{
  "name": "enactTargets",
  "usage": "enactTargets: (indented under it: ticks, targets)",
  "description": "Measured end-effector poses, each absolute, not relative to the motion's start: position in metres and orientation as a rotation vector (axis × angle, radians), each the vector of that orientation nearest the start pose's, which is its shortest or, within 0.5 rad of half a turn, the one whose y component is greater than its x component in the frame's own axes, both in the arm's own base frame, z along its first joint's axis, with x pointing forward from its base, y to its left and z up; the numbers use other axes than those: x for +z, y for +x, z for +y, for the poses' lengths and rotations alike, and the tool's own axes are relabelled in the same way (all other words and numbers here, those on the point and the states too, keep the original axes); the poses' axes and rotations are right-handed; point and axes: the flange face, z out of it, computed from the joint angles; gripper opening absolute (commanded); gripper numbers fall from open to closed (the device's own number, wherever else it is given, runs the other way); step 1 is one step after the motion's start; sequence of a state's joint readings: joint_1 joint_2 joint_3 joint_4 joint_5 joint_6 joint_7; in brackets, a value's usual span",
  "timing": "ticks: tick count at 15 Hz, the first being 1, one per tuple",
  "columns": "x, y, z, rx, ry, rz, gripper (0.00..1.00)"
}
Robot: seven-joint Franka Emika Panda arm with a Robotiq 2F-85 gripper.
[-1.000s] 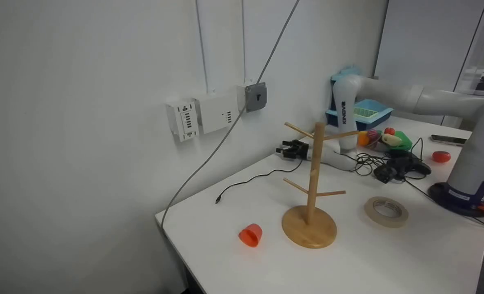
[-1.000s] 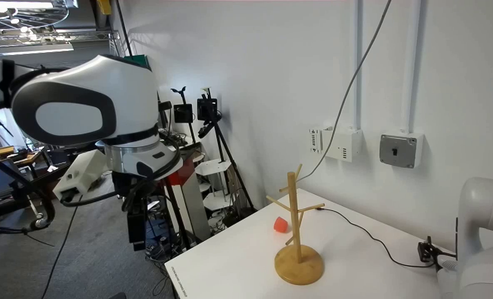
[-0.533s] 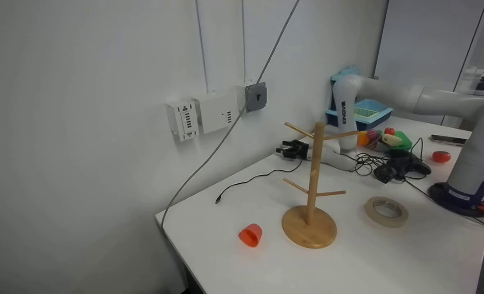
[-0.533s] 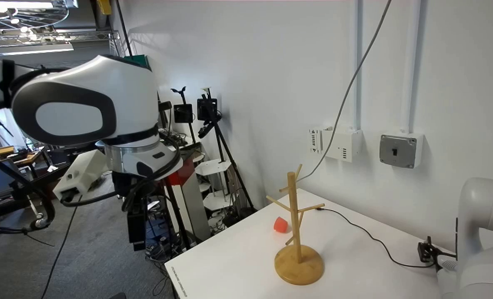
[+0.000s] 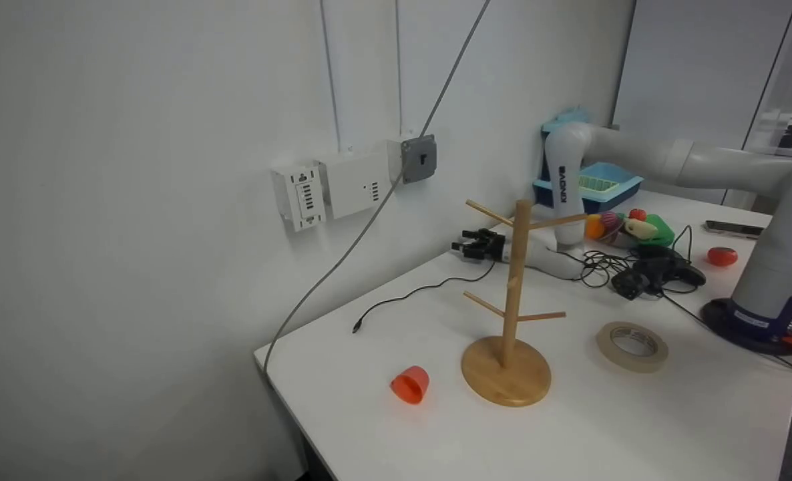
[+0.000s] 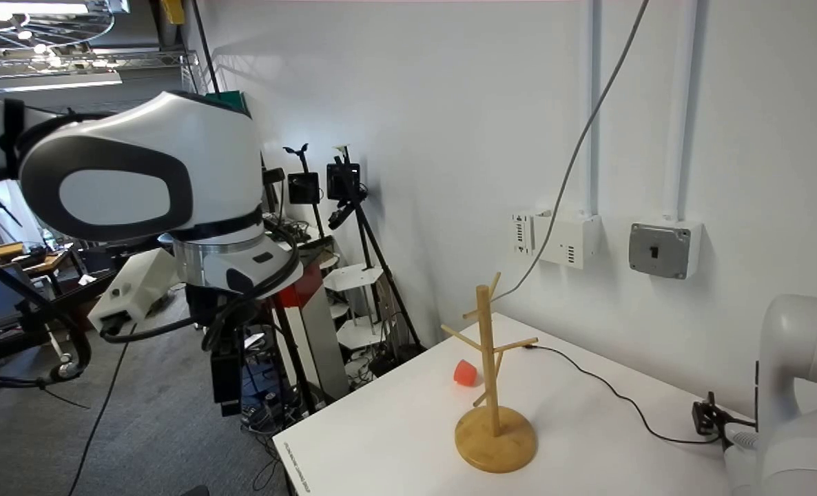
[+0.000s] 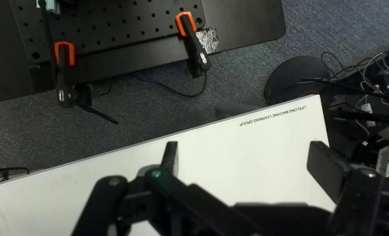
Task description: Hang the masking tape on the wooden stand
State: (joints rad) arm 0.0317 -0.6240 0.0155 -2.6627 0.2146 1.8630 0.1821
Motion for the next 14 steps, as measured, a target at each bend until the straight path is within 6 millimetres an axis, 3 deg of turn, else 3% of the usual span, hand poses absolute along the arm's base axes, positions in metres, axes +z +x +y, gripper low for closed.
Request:
enactTargets:
  ticks: [8,14]
  targets:
    - [0.418,0.331,0.027,0.289,-2.944,0.329,1.0]
    - [0.425,0.341,-0.008,0.156,-2.986,0.341,1.0]
